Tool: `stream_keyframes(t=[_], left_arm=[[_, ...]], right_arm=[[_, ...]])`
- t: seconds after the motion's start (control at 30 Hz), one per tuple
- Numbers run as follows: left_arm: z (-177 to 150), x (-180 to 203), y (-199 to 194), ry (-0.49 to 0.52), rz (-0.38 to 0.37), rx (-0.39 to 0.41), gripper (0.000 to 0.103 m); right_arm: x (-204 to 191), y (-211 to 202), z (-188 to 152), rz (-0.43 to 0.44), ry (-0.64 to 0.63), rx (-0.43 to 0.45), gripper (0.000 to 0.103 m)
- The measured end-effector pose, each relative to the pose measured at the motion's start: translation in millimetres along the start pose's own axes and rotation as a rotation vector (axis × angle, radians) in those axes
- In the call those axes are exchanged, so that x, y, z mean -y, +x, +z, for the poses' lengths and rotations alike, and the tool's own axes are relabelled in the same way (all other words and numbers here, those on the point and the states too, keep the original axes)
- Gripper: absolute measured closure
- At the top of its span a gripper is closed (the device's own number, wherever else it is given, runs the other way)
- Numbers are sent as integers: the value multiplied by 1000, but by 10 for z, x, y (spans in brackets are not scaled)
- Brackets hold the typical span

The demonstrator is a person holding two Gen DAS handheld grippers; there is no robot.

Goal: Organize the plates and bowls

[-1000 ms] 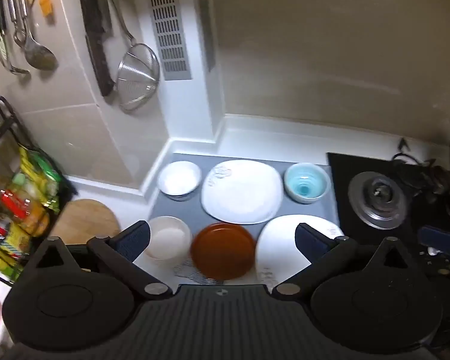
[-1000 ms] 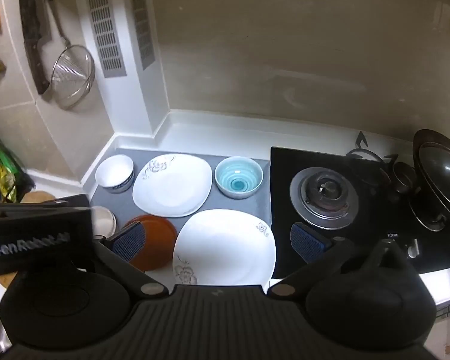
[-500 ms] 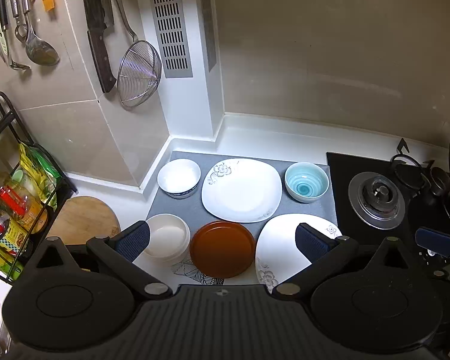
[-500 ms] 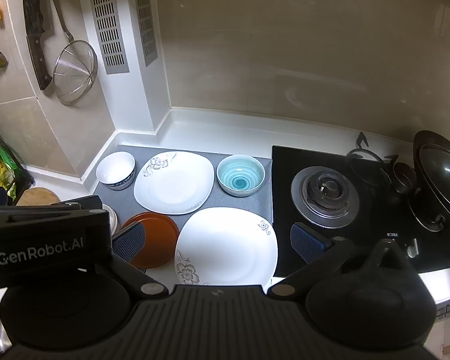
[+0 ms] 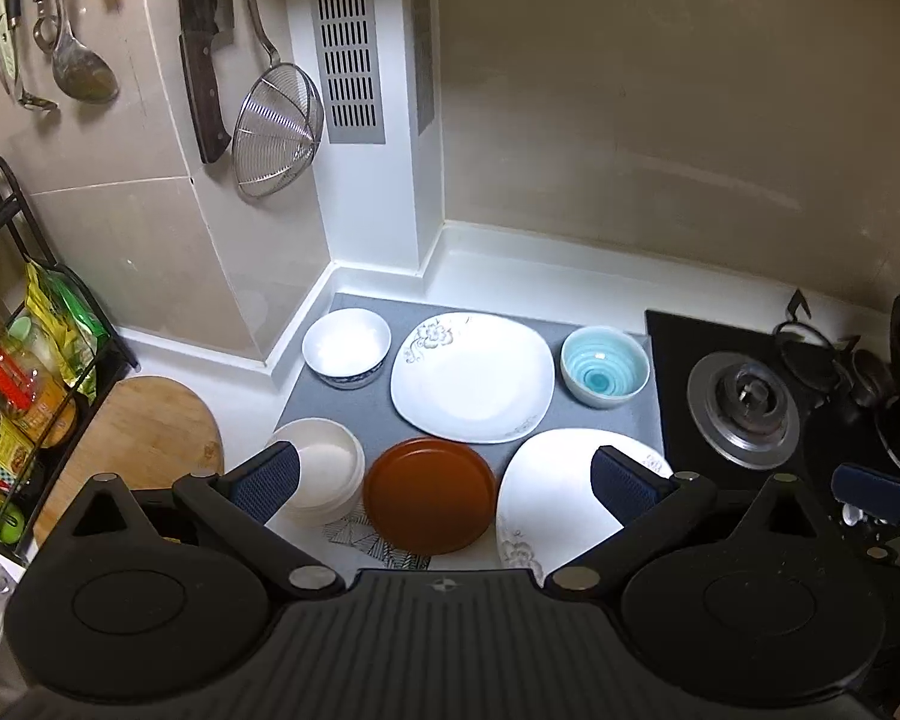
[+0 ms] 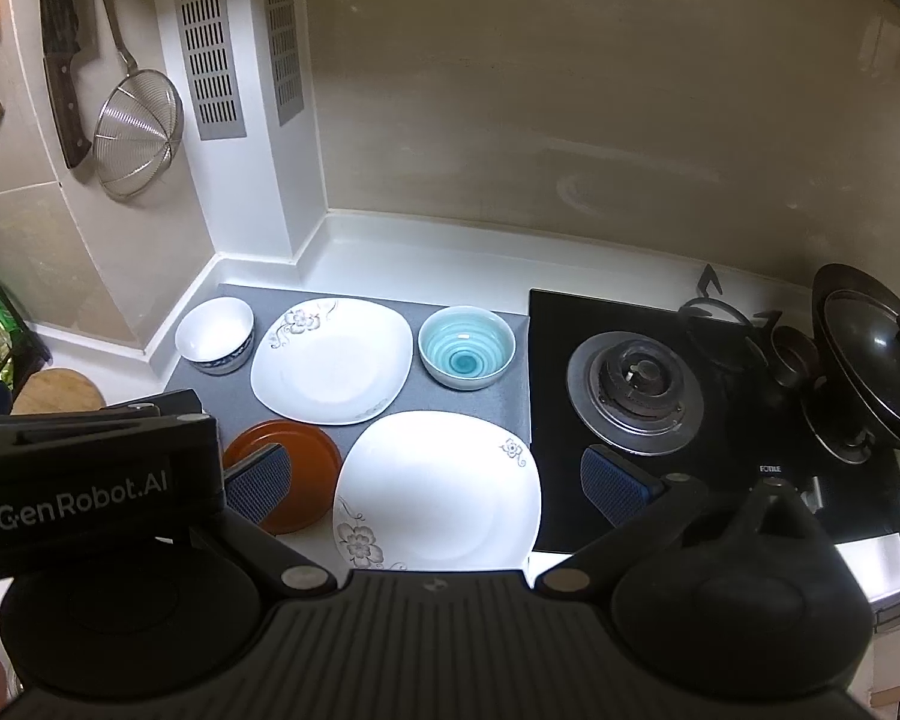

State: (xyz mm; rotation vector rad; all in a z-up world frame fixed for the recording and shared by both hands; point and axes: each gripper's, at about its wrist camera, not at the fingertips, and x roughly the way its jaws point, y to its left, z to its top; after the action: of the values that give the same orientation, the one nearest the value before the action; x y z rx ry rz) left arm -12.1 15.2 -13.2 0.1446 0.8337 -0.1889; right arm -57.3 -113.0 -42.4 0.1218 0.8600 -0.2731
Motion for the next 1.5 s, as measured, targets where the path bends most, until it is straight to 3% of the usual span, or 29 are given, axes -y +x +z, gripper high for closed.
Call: stream_keyframes(t=[1.5], left_arm=[[-75,-65,128,25,-8,-57,0]], right_arm=[[-105,104,-113,-7,23,-55,0]])
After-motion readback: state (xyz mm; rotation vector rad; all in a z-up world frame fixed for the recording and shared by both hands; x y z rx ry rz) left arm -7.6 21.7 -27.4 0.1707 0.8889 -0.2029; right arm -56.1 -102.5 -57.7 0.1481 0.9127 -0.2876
